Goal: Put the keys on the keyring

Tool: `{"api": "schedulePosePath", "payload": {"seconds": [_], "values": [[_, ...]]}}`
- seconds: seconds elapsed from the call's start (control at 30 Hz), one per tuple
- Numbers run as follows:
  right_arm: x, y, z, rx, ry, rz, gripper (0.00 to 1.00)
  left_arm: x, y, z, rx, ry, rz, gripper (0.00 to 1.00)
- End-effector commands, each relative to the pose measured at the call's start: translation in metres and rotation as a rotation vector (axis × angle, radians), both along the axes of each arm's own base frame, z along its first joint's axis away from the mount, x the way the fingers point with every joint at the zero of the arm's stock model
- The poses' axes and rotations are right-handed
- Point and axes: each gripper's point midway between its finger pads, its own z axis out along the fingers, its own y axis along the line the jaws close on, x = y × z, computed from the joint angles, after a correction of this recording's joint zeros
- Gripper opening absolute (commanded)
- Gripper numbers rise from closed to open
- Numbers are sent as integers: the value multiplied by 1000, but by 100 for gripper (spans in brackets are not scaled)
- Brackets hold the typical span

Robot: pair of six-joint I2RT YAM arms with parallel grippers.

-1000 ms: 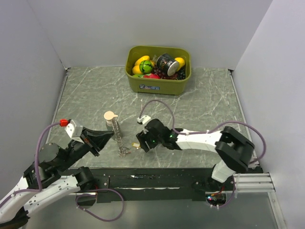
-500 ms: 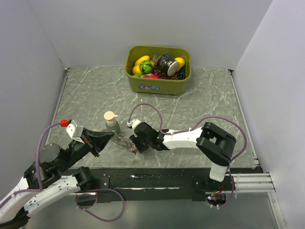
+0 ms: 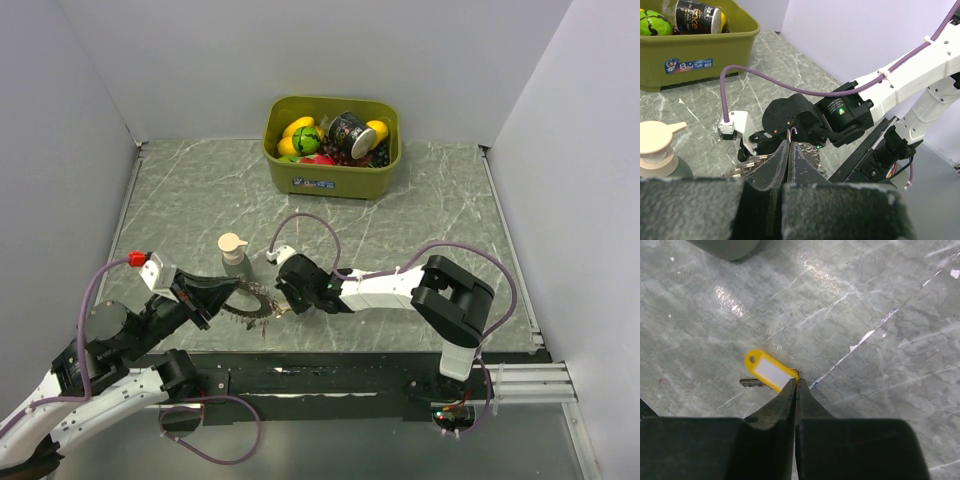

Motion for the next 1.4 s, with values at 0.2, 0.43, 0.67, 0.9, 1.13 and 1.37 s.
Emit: {"api": "schedulePosePath", "payload": {"seconds": [0.2, 0.43, 0.67, 0.9, 1.13, 1.37], "values": [[-6, -3, 22, 27, -13, 16, 0, 1, 4, 10, -45, -32, 17, 1], [-6, -12, 22, 15, -29, 13, 48, 2, 2, 6, -36, -27, 14, 1], [-10, -16, 14, 4, -16, 14, 51, 2, 1, 4, -36, -25, 12, 1], [-7, -17, -1, -29, 8, -3, 45, 2, -1, 2, -37, -24, 6, 1], [-11, -17, 0, 33, 42, 11, 19, 3, 0, 2, -35, -23, 12, 1], [-11, -15, 22, 149, 34, 25, 0, 2, -1, 2, -36, -22, 10, 1]]}}
